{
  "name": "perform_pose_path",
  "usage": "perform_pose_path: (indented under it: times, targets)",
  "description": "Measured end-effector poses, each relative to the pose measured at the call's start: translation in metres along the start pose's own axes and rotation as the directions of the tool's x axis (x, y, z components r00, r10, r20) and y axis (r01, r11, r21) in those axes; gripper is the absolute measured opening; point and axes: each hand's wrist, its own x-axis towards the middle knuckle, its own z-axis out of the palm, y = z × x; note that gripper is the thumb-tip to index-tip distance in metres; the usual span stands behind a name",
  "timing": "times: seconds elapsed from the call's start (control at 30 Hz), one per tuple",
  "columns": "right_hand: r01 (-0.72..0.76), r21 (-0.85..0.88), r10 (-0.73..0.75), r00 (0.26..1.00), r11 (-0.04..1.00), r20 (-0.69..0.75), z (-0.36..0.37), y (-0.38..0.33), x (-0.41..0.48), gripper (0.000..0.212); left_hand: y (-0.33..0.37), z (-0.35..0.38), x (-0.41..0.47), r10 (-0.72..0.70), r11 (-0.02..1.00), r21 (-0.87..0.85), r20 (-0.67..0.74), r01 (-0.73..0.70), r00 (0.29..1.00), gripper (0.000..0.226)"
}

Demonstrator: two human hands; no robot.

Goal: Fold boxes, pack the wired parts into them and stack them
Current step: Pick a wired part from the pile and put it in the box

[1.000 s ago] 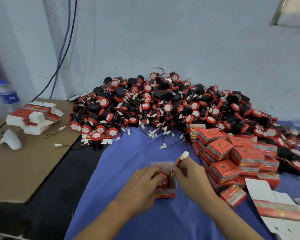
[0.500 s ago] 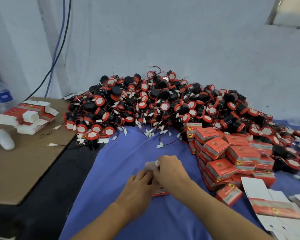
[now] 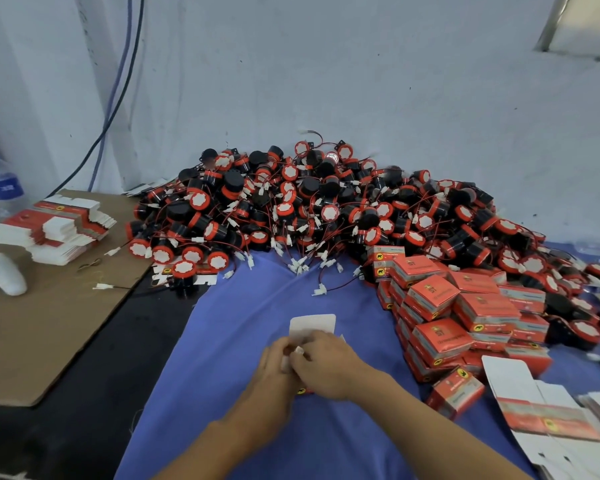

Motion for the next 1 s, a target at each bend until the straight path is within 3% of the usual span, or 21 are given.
perform_pose_path:
  times: [0.17, 0.27, 0.33, 0.43, 0.57, 0.63, 0.73, 0.83, 0.9, 1.0]
  targets:
    - [-0.022, 0.049, 0.030, 0.985, 0.999, -0.170, 0.003, 0.009, -0.001, 0.009, 0.001, -0.007, -0.004, 0.011, 0.987, -0.161, -0.090, -0.026, 0.996, 0.028]
    - [0.028, -0.003, -0.028, 0.993, 1.000, -0.119, 0.001, 0.008, -0.003, 0.008, 0.002, -0.012, -0.003, 0.085, 0.995, -0.043, -0.067, -0.088, 0.994, 0.024]
    - [0.010, 0.101, -0.006, 0.999, 0.995, -0.036, -0.003, 0.008, -0.003, 0.019, 0.004, -0.020, 0.000, 0.148, 0.985, 0.099, -0.088, -0.140, 0.985, 0.021]
    - [0.015, 0.184, -0.018, 1.000, 0.983, 0.015, -0.009, 0.013, -0.003, 0.029, 0.006, -0.024, 0.001, 0.182, 0.976, 0.129, -0.050, -0.175, 0.982, 0.025]
    - [0.067, 0.132, -0.063, 0.997, 0.989, -0.036, -0.009, 0.016, -0.001, 0.004, 0.010, -0.034, 0.002, 0.144, 0.982, 0.109, 0.098, -0.155, 0.985, 0.037]
    - [0.060, 0.125, -0.048, 0.994, 0.990, -0.093, -0.006, 0.015, -0.002, 0.004, 0.010, -0.038, 0.000, 0.158, 0.987, 0.017, 0.082, -0.160, 0.984, 0.046]
    - [0.052, 0.169, -0.029, 0.990, 0.984, -0.136, 0.000, 0.011, -0.002, 0.010, 0.012, -0.037, -0.004, -0.055, 0.970, -0.243, -0.091, 0.032, 0.994, 0.043]
    - [0.036, 0.151, -0.014, 0.990, 0.988, -0.143, 0.001, 0.007, 0.002, 0.010, 0.016, -0.031, -0.002, -0.324, 0.821, -0.544, -0.189, 0.176, 0.927, 0.045]
    - [0.037, 0.105, -0.028, 0.996, 0.994, -0.088, 0.001, 0.010, 0.002, 0.021, 0.020, -0.030, -0.001, -0.422, 0.735, -0.641, -0.177, 0.221, 0.889, 0.055]
    - [0.113, -0.029, -0.113, 0.994, 0.993, -0.002, 0.003, 0.018, 0.001, 0.030, 0.020, -0.032, -0.002, -0.480, 0.606, -0.738, -0.042, 0.297, 0.876, 0.064]
